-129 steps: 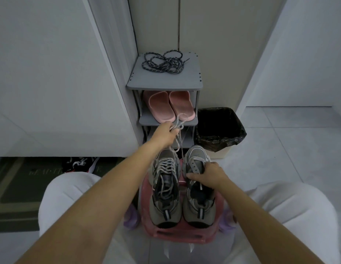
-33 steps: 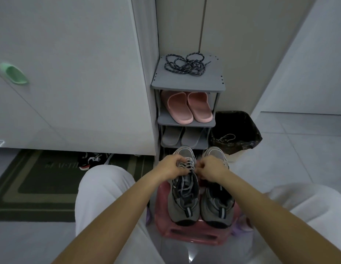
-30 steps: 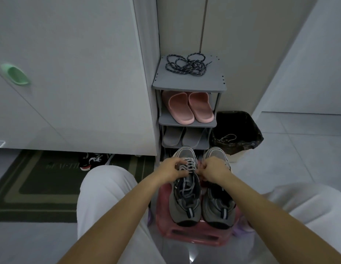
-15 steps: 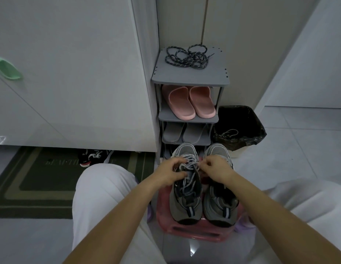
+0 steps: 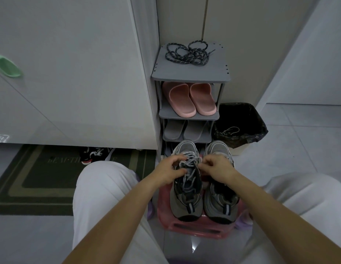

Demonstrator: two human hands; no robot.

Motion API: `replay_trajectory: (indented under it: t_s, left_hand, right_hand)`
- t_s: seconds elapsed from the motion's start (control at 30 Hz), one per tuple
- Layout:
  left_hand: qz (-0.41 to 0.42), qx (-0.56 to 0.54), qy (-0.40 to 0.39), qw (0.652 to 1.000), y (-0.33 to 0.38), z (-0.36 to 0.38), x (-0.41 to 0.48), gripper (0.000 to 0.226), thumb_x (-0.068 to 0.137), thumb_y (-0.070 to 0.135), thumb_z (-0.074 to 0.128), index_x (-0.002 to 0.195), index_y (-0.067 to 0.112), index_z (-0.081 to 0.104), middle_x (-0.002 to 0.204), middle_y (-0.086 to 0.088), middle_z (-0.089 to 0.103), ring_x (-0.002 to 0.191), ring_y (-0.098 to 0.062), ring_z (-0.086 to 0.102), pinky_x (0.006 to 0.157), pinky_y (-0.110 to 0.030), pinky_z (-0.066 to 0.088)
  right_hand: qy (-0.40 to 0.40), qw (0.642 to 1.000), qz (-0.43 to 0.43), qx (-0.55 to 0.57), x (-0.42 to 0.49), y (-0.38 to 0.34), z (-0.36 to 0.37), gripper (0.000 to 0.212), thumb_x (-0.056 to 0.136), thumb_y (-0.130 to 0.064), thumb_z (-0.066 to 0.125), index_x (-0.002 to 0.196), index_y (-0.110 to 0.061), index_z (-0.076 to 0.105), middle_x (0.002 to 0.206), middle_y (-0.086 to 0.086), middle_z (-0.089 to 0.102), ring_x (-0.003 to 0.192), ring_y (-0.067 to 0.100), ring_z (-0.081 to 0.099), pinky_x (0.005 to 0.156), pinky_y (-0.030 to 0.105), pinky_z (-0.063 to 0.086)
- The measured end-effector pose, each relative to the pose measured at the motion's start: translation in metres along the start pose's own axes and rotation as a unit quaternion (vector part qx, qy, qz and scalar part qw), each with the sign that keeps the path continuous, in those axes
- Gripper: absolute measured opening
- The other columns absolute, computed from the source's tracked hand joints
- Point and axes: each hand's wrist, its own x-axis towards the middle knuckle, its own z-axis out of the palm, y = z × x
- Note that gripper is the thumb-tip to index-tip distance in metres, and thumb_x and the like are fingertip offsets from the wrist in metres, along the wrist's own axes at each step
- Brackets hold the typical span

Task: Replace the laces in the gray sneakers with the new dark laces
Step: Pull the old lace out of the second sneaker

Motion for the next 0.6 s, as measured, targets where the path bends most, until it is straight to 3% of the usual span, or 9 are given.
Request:
replay_trajectory:
  t_s: [0.07,0.13,0.2,0.27,0.33,0.4,0.47,0.53,0.6]
  left_hand:
    - [0.0,-0.001,-0.002,1.0,-0.0013,-0.0002,-0.0001,0.043,0.088,0.008,0.064,0.13,0.01,0.053,0.146,0.0,0.041,0.123,-0.003,0.04,0.096,-0.01,0.034]
    - [-0.001,-0.003,-0.001,1.0,-0.0021,0.0006,-0.0009,0.044,0.088,0.008,0.063,0.13,0.01,0.053,0.146,0.001,0.04,0.125,-0.003,0.039,0.095,-0.008,0.033]
    - [-0.001,-0.003,0.004,1.0,-0.0023,0.0012,-0.0012,0.044,0.088,0.009,0.064,0.13,0.011,0.053,0.147,0.0,0.04,0.125,-0.002,0.038,0.099,-0.011,0.033]
    - [0.0,0.0,0.007,1.0,-0.0016,0.0012,-0.0014,0.044,0.087,0.009,0.064,0.13,0.011,0.053,0.146,0.0,0.041,0.122,0.0,0.039,0.101,-0.014,0.034]
    - [-0.002,0.0,0.005,1.0,-0.001,0.0008,-0.0012,0.044,0.087,0.009,0.065,0.129,0.012,0.054,0.145,0.001,0.042,0.121,-0.001,0.04,0.103,-0.017,0.035]
    - [-0.006,-0.006,0.005,1.0,-0.0013,0.0003,-0.0008,0.044,0.087,0.01,0.065,0.129,0.013,0.054,0.145,0.002,0.042,0.121,-0.002,0.041,0.102,-0.017,0.036]
    - [-0.006,-0.002,0.003,1.0,-0.0015,0.0002,-0.0011,0.044,0.087,0.011,0.065,0.129,0.013,0.054,0.145,0.003,0.041,0.122,-0.002,0.041,0.098,-0.014,0.035]
    - [-0.006,0.002,0.004,1.0,-0.0027,0.0003,-0.0011,0.044,0.087,0.012,0.065,0.13,0.014,0.054,0.146,0.003,0.041,0.124,-0.003,0.041,0.097,-0.013,0.034]
    - [-0.006,0.0,0.002,1.0,-0.0033,0.0005,-0.0012,0.044,0.087,0.012,0.065,0.13,0.015,0.053,0.147,0.002,0.04,0.125,-0.003,0.04,0.097,-0.013,0.033]
  right_hand:
    - [0.013,0.999,0.018,0.048,0.0029,0.005,0.0038,0.023,0.095,-0.015,0.049,0.073,-0.011,0.05,0.073,0.008,0.061,0.068,0.019,0.061,0.069,0.027,0.053]
    - [0.018,0.991,0.047,0.127,0.0013,0.0051,0.0039,0.022,0.098,-0.01,0.039,0.078,-0.011,0.046,0.075,0.01,0.063,0.065,0.015,0.065,0.064,0.026,0.057]
    - [0.017,0.992,0.035,0.123,-0.0006,0.0047,0.0043,0.021,0.098,-0.015,0.046,0.077,-0.011,0.048,0.073,0.005,0.063,0.061,0.009,0.064,0.064,0.024,0.057]
    - [0.025,0.999,0.006,0.038,-0.0018,0.0035,0.0037,0.025,0.091,-0.023,0.059,0.07,-0.011,0.052,0.065,-0.001,0.058,0.059,0.007,0.056,0.061,0.014,0.048]
    - [0.036,0.999,-0.009,0.005,-0.0022,0.003,0.0042,0.027,0.091,-0.023,0.06,0.066,-0.014,0.051,0.063,-0.002,0.055,0.06,0.011,0.054,0.058,0.011,0.043]
    - [0.032,0.997,0.007,0.073,0.0002,0.0065,0.0074,0.025,0.097,-0.019,0.048,0.073,-0.012,0.05,0.069,0.004,0.062,0.064,0.017,0.064,0.067,0.024,0.055]
    - [0.026,0.98,0.047,0.19,0.0003,0.003,0.0057,0.023,0.101,-0.018,0.037,0.082,-0.009,0.047,0.072,0.008,0.065,0.058,0.012,0.067,0.059,0.025,0.058]
    - [0.011,0.976,0.049,0.211,-0.0001,0.003,0.0044,0.021,0.099,-0.018,0.041,0.081,-0.01,0.048,0.075,0.009,0.066,0.059,0.01,0.067,0.057,0.021,0.057]
    - [0.001,0.985,0.025,0.173,-0.0017,0.0039,0.0042,0.017,0.093,-0.015,0.056,0.076,-0.014,0.054,0.074,0.006,0.066,0.067,0.015,0.066,0.067,0.025,0.057]
